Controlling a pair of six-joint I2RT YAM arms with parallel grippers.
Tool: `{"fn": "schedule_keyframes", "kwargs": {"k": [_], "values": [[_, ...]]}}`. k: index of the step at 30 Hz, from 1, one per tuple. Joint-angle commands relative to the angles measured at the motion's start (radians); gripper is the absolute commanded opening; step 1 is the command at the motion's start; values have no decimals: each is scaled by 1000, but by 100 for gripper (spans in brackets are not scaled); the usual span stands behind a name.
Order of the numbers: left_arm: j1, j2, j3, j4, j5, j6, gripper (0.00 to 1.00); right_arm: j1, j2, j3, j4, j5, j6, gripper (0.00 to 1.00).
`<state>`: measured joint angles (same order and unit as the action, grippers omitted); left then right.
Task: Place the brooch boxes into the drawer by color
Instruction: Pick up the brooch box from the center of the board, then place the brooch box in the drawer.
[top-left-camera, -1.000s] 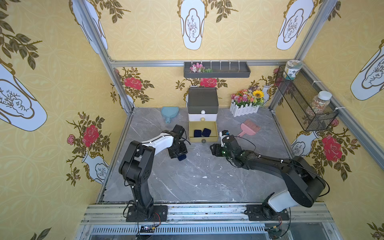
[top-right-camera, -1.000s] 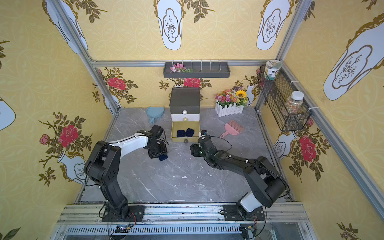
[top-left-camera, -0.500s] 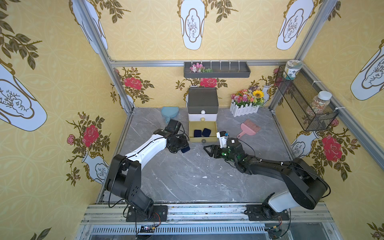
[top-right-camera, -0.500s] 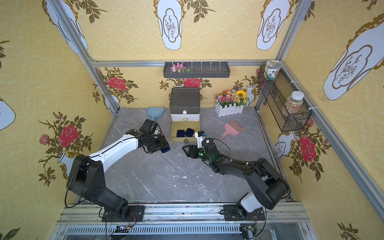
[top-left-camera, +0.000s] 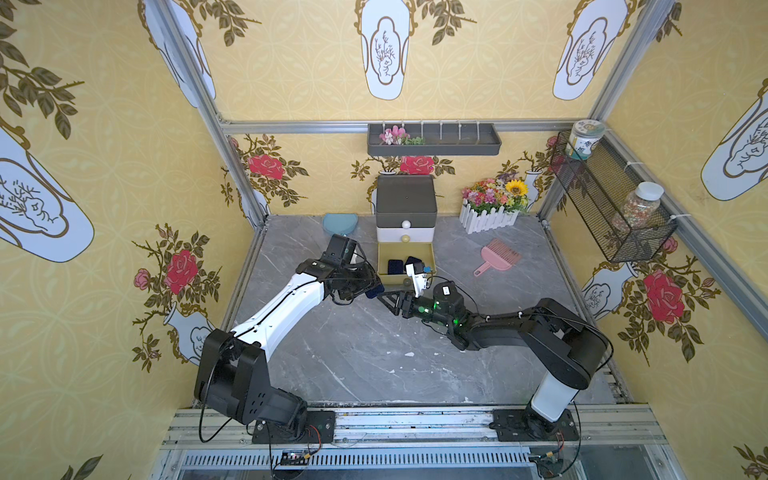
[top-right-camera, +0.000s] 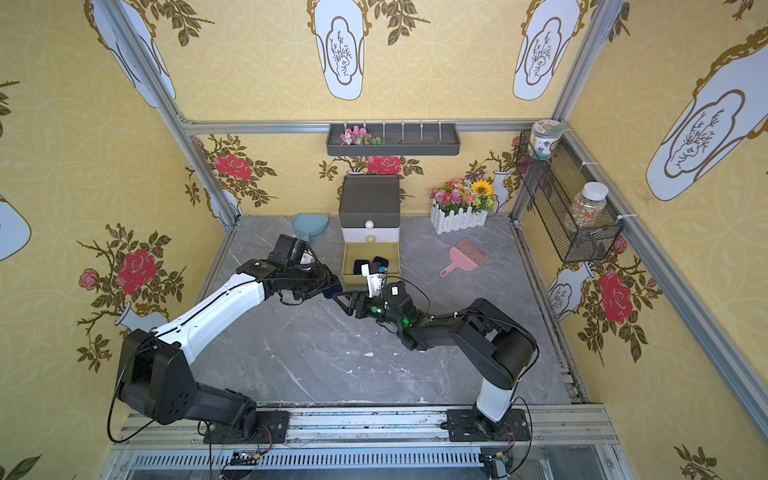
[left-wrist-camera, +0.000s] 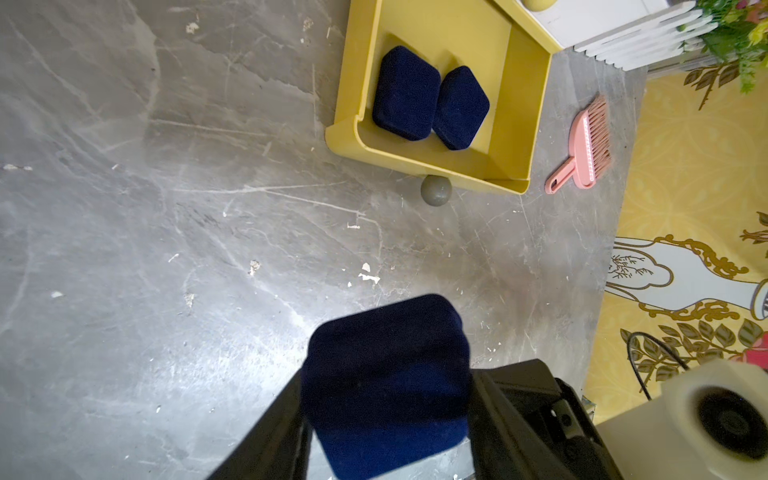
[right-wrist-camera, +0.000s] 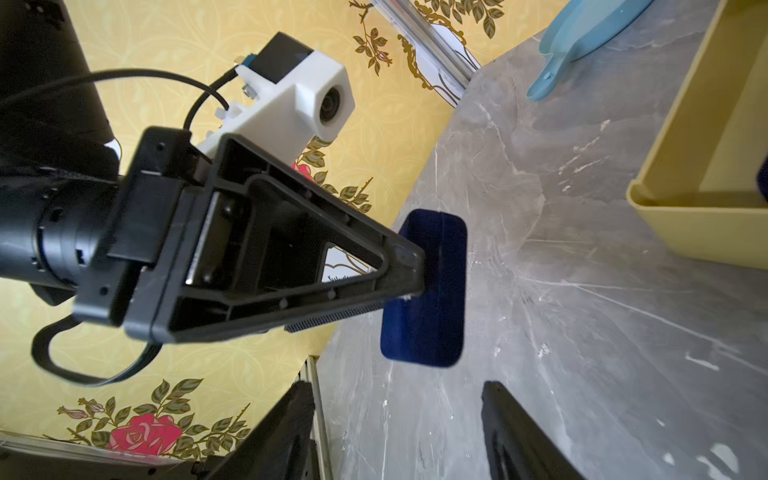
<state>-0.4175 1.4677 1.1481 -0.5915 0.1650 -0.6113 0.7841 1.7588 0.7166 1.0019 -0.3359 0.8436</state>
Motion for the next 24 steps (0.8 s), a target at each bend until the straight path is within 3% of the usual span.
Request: {"fn": "schedule_keyframes", "kwargs": {"k": [1, 9, 18, 21, 24], "values": [[-7, -2, 0, 13, 17, -8, 59, 11, 22, 22, 62, 38, 1, 66], [-12, -17, 2, 12, 20, -7, 59, 23, 51, 55, 55, 81, -12, 61], [-11, -24, -3, 2, 12, 2, 61, 26, 62, 83, 49, 75, -12, 24], [-12, -28, -1, 1, -9, 2, 70, 27, 59, 83, 44, 74, -13, 23], [-12, -41, 10, -19, -62, -1, 92, 25, 50, 68, 41, 77, -15, 22]]}}
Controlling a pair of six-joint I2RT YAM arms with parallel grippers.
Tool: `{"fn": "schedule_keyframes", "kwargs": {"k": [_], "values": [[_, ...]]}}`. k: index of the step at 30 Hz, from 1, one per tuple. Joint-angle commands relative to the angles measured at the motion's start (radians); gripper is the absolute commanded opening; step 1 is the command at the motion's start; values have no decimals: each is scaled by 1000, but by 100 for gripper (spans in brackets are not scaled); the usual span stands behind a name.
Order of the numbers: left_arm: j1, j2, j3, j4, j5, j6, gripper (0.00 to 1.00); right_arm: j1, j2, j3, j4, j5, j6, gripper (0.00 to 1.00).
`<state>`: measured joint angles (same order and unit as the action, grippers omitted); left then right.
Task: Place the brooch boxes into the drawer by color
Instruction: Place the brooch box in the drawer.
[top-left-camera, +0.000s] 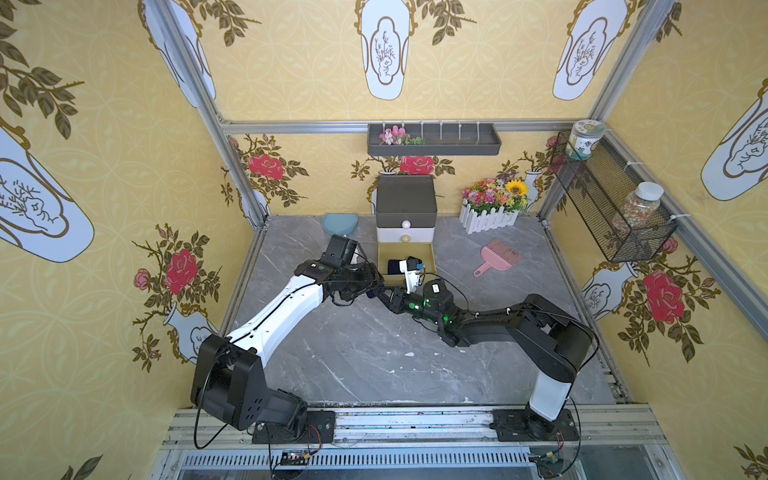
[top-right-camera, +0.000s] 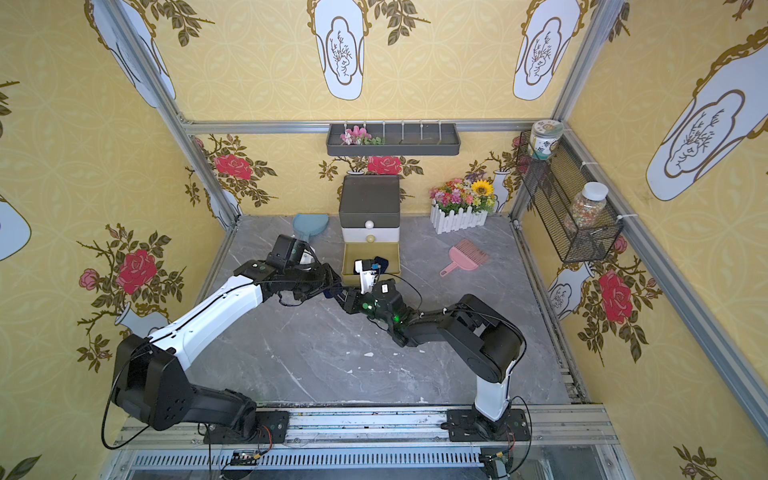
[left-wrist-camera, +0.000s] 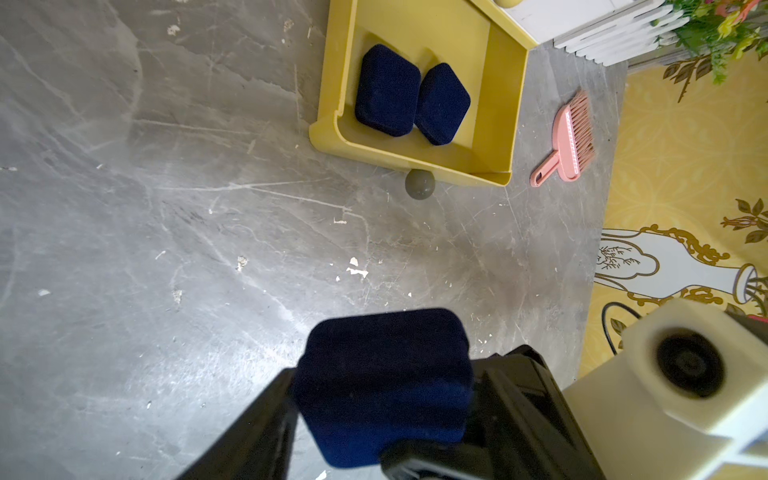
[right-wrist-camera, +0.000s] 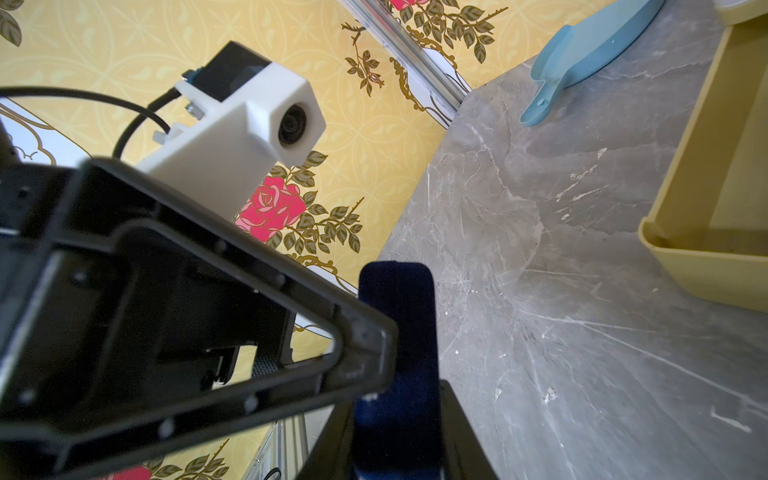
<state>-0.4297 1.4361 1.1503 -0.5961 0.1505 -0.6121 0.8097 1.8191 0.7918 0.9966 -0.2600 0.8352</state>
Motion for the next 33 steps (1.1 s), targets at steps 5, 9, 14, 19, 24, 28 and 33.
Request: {"fn": "schedule_keyframes", "kwargs": {"k": [5, 9, 14, 19, 24, 28, 33], "values": [[3, -94, 0, -11, -219, -21, 100, -44, -51, -17, -62, -2, 1, 21], [24, -186, -48, 29, -296, -18, 100, -136, -98, 12, -262, 11, 9, 19], [56, -269, -129, 100, -283, 0, 100, -235, -88, 103, -474, 11, -5, 19], [70, -266, -153, 99, -266, 15, 100, -278, 5, 268, -632, 11, -13, 19], [72, -253, -166, 112, -248, 19, 100, -282, 105, 393, -663, 19, 16, 20], [74, -242, -172, 111, -237, 27, 100, -287, 170, 459, -656, 34, 66, 20], [80, -243, -184, 111, -232, 32, 100, -287, 216, 495, -645, 72, 124, 21]]}}
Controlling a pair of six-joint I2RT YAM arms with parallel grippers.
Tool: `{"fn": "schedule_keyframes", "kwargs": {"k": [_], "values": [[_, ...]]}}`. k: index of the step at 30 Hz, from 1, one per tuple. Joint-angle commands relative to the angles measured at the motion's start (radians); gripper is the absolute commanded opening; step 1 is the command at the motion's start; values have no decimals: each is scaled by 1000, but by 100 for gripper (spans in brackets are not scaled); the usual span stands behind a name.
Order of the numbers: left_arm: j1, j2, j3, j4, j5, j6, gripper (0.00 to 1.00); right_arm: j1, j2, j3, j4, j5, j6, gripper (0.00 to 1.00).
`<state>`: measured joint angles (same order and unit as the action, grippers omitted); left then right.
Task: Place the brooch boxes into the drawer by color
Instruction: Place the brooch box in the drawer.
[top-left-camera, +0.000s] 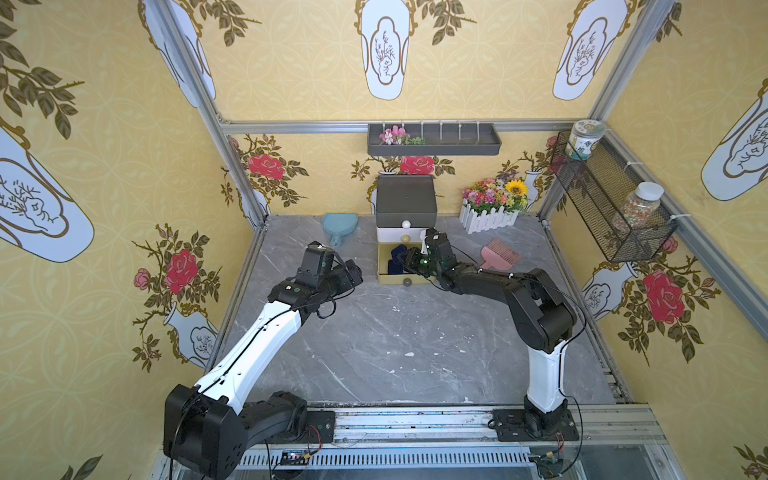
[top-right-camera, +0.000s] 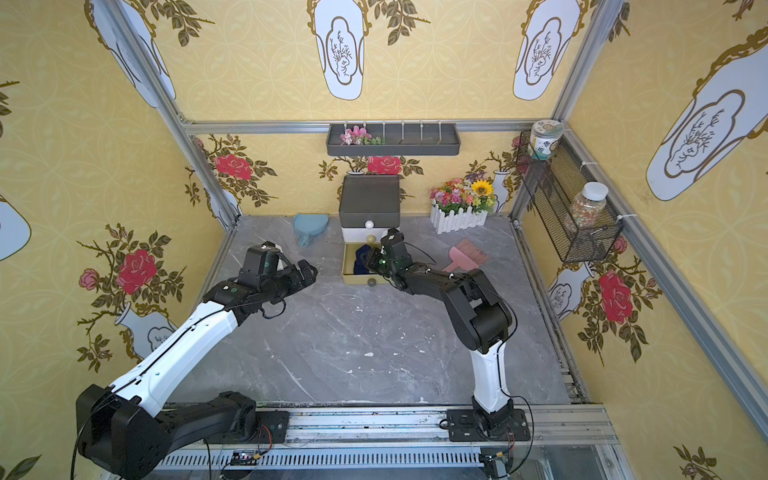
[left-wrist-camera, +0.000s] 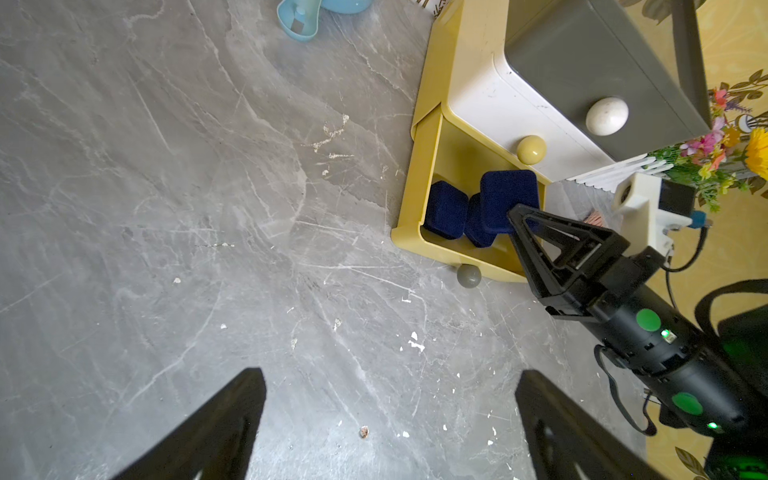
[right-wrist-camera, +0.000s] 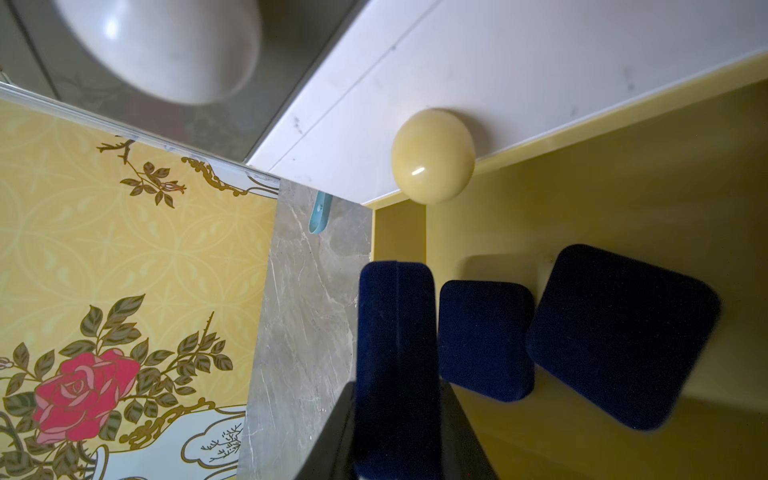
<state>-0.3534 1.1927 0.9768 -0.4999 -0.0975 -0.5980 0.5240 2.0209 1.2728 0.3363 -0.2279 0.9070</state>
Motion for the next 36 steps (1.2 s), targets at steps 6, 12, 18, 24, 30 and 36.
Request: {"fn": "schedule_keyframes", "kwargs": {"k": [6, 12, 18, 24, 30, 36], "values": [[12, -1, -21, 24, 35, 19, 100, -2, 44, 21, 39, 99, 99, 22], [15, 1, -24, 23, 44, 20, 100, -4, 74, 43, 50, 131, 139, 23], [17, 2, -21, 17, 54, 23, 100, -8, 112, 84, 47, 153, 164, 25], [19, 2, -20, 12, 51, 28, 100, -14, 143, 92, 67, 162, 204, 25], [21, 9, -15, 9, 56, 34, 100, -14, 174, 135, 66, 163, 208, 37], [26, 10, -10, 1, 55, 43, 100, -15, 176, 163, 31, 165, 191, 69]]}}
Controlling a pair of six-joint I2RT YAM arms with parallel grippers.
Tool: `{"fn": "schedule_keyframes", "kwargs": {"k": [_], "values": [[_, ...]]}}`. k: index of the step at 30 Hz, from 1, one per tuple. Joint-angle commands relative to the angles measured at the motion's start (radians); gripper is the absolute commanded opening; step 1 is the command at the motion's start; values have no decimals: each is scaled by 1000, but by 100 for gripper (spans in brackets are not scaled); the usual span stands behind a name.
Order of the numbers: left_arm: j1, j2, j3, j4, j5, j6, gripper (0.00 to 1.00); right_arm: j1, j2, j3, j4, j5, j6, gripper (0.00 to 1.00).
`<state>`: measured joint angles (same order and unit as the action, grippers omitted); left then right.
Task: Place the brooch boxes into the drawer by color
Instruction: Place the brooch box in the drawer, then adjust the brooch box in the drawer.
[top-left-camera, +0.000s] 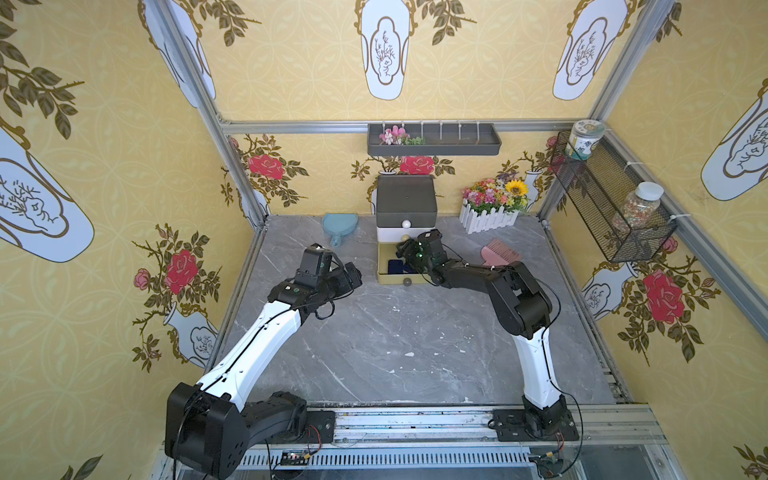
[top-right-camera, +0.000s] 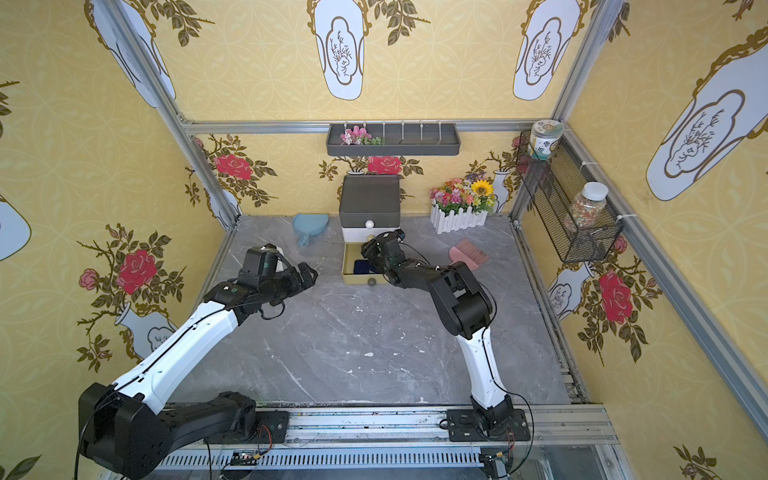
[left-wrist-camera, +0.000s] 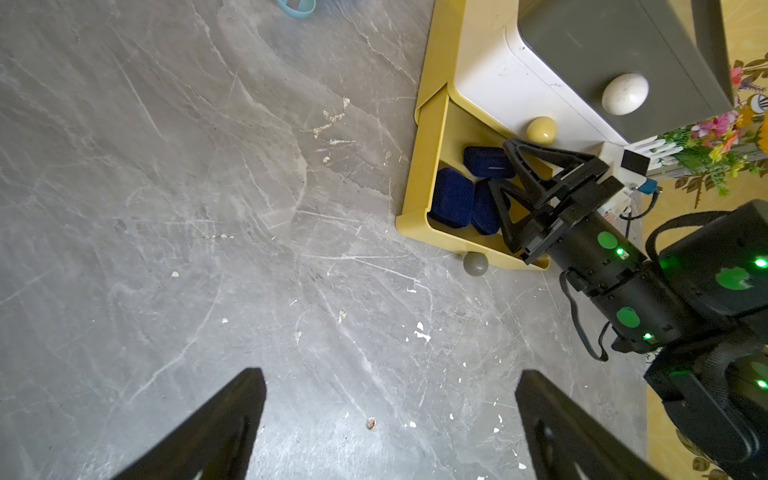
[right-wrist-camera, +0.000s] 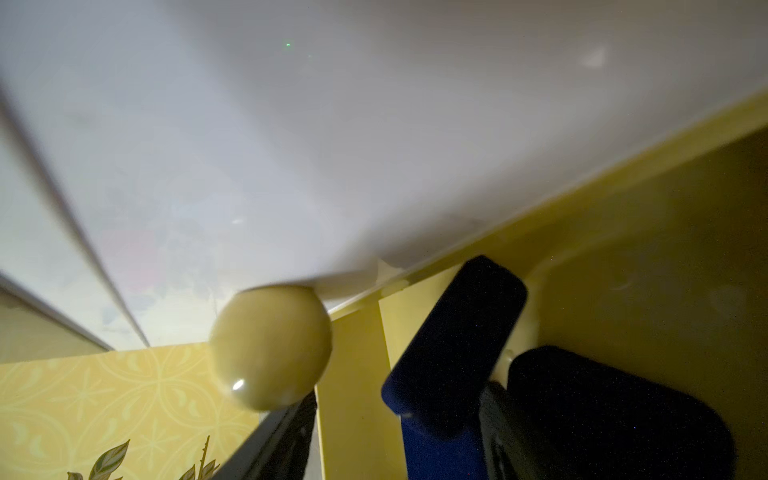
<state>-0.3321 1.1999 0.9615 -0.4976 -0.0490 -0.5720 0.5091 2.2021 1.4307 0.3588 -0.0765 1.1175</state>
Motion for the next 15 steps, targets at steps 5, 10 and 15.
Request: {"fn": "schedule_keyframes", "kwargs": {"k": [5, 10, 15], "values": [[9, 2, 6, -2, 11, 21, 100, -3, -70, -43, -35, 38, -53, 72], [9, 4, 10, -4, 14, 20, 100, -6, -169, -131, -54, 53, -102, 70], [9, 3, 8, 3, 29, 16, 100, -13, -218, -148, -84, 69, -190, 17]]}}
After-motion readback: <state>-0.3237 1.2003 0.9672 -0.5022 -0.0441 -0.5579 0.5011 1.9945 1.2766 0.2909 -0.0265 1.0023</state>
